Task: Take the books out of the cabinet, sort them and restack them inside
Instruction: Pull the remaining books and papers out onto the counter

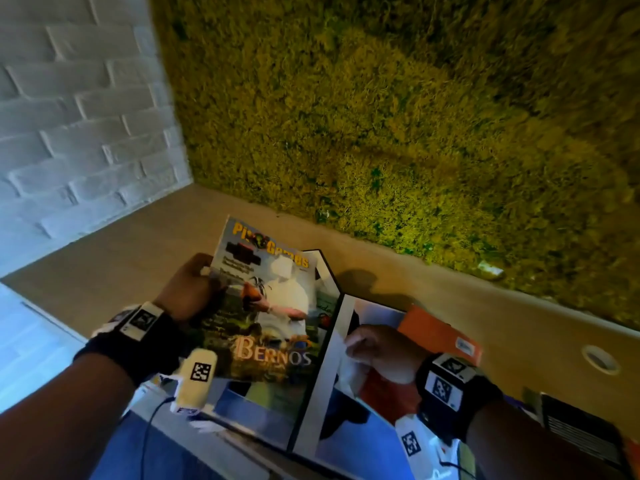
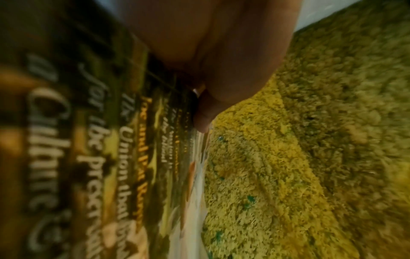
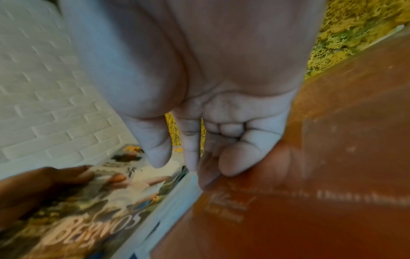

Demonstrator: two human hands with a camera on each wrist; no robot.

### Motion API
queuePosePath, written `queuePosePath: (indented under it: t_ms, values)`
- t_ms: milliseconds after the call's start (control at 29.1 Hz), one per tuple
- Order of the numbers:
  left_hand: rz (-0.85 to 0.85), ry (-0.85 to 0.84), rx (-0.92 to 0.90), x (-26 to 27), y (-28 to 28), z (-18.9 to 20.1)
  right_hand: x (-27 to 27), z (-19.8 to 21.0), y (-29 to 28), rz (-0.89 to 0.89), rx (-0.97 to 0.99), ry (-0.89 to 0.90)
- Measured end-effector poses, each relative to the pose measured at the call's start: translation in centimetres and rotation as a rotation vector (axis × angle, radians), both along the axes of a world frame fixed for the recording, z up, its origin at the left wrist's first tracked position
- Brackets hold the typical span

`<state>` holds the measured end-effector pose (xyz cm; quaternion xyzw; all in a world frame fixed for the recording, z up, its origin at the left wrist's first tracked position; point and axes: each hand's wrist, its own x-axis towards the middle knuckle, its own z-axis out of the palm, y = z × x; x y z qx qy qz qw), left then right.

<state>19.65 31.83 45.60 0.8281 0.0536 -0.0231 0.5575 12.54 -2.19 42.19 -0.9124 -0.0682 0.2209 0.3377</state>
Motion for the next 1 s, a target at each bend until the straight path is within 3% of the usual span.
queuePosePath:
  t_ms: [137,240,343,515,652,755,824,927,996]
  values:
    - [0.011,-0.161,-0.057,0.3,1.1,5.2,-0.5,0.2,0.1,0.011,-0.013,-0.029]
    - [-0.015,-0.298,-0.191,-1.3,-1.3,10.3,-1.0,2.2,0.6,-0.114,0.242,0.018]
    - [-0.146,-0.327,-0.348,-2.7,-4.9,12.7,-0.9,6.3,1.0,-0.253,0.451,-0.08]
    - [-0.325,-0.143,-0.712,-4.4,-10.7,11.8,-0.5,10.5,-1.2,-0.548,0.972,-0.113]
    - [-0.43,0.136,-0.794,-5.5,-14.6,6.6,-2.5,8.0,-6.5,-0.622,0.991,-0.041]
    - [-0.55,0.277,-0.671,-6.4,-16.5,2.8,-4.8,4.8,-9.8,-0.715,1.058,0.031]
    - [-0.592,0.366,-0.596,-6.7,-16.4,0.1,-5.8,2.7,-11.4,-0.785,0.971,0.043]
    - [-0.64,0.171,-0.082,-5.3,-14.1,-5.1,-6.8,0.5,-12.6,-0.779,0.674,0.076]
    - [-0.536,0.061,0.291,-3.9,-12.4,-7.0,-7.4,-0.3,-12.7,-0.797,0.66,0.141]
